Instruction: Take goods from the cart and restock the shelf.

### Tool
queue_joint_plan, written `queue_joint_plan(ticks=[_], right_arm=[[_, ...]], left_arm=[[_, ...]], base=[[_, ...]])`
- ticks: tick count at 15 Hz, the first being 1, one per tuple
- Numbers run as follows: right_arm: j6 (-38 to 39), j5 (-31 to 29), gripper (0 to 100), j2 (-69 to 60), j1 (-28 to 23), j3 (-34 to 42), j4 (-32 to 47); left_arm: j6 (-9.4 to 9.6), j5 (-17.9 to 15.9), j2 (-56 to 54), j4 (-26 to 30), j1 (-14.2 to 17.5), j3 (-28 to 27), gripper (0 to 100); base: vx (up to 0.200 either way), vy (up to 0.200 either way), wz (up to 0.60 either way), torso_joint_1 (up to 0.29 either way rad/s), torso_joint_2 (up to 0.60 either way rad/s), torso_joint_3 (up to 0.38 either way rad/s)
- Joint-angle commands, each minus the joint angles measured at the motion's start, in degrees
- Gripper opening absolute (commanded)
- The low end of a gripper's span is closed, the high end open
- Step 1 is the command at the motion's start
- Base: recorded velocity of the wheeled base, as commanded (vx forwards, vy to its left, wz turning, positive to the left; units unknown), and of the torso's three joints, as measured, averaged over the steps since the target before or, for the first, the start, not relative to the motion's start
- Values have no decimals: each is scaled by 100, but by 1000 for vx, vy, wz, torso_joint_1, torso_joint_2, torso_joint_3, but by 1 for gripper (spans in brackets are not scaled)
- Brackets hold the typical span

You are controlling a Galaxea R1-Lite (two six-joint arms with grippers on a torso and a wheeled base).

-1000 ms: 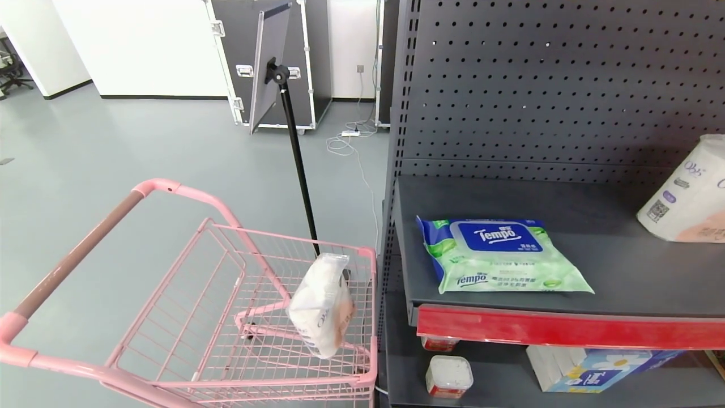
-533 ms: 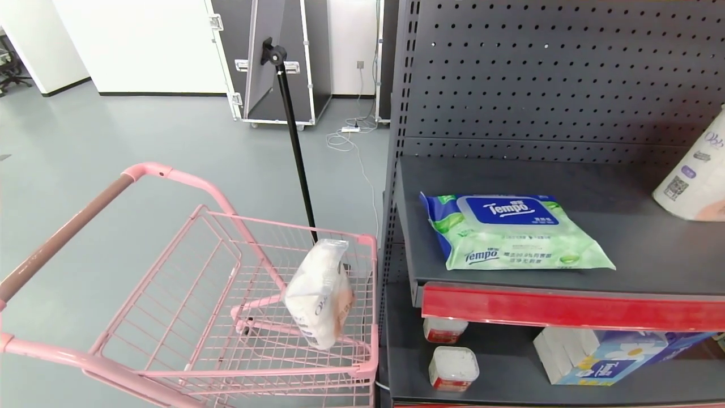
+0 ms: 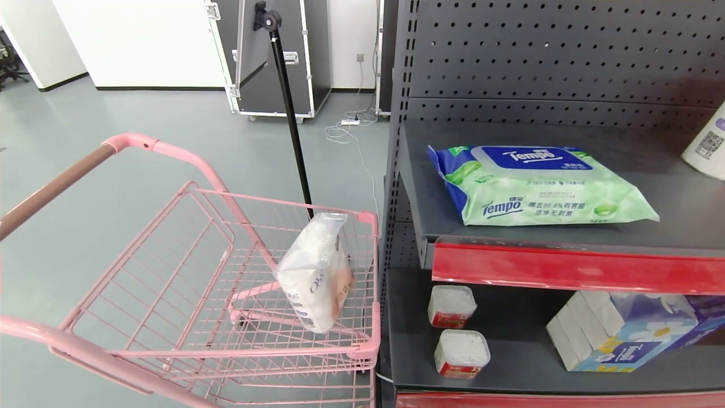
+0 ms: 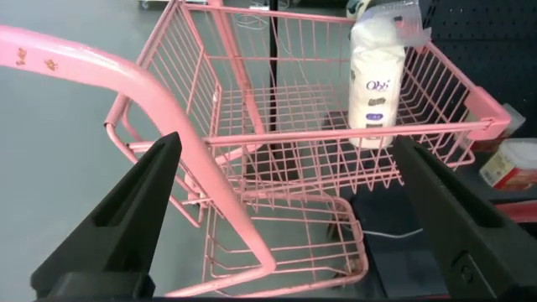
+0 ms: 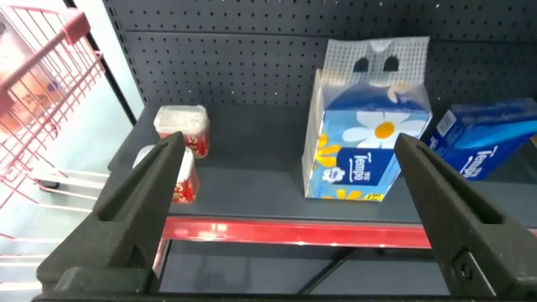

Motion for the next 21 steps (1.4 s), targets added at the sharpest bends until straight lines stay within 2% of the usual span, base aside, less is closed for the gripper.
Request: queue_joint_plan(ticks=[1, 2, 3, 4, 5, 6, 7, 8, 9, 11, 12, 13, 14, 16, 18, 21], right_arm=[[-3, 0, 100, -1, 0, 0, -1], [-3, 0, 100, -1, 0, 0, -1], [-12, 0, 100, -1, 0, 0, -1], [-12, -9, 100, -1, 0, 0, -1], [-12, -17, 100, -1, 0, 0, 8], [-12, -17, 100, -1, 0, 0, 8], [-21, -17, 100, -1, 0, 0, 8], [-21, -17, 100, -1, 0, 0, 8], [-12, -17, 100, -1, 0, 0, 8], [-12, -17, 100, -1, 0, 0, 8], [-3, -17, 100, -1, 0, 0, 8], [-12, -17, 100, -1, 0, 0, 8], [-12, -17, 100, -1, 0, 0, 8], [-12, -17, 100, -1, 0, 0, 8], [-12, -17, 100, -1, 0, 0, 8], [-12, -17, 100, -1, 0, 0, 8]], left_arm=[[7, -9, 5, 0, -4, -4, 100], [183, -141, 5, 0, -4, -4, 100], [156, -369, 5, -9, -22, -382, 100], [-54, -589, 541, 61, -92, -1357, 100], [-714, -870, 1895, 87, -206, -2614, 100], [-933, -1081, 2536, 79, -268, -2948, 100], [-784, -1345, 3002, 79, -330, -2843, 100], [-406, -1714, 3582, 26, -549, -2500, 100], [-230, -1740, 4232, -229, -707, -2298, 100], [-195, -1731, 5700, -1662, -1103, -2096, 100], [-178, -1705, 6175, -2189, -1226, -2052, 100], [-186, -1485, 6957, -2918, -1516, -1955, 100], [-186, -1213, 7572, -3375, -1727, -1920, 100], [-221, -940, 8645, -4351, -2079, -1911, 100], [-221, -853, 9409, -5081, -2228, -1841, 100], [-230, -835, 9857, -5186, -2237, -1858, 100]], base=[[0, 0, 0, -61, 222, 159], [0, 0, 0, -27, 115, 100], [0, 0, 0, -12, 71, 51], [0, 0, 0, 0, 0, 0], [0, 0, 0, 0, 0, 0], [0, 0, 0, 0, 0, 0], [0, 0, 0, 0, 0, 0], [0, 0, 0, 0, 0, 0], [0, 0, 0, 0, 0, 0], [0, 0, 0, 0, 0, 0], [0, 0, 0, 0, 0, 0], [0, 0, 0, 0, 0, 0], [0, 0, 0, 0, 0, 0], [0, 0, 0, 0, 0, 0], [0, 0, 0, 0, 0, 0], [0, 0, 0, 0, 0, 0]])
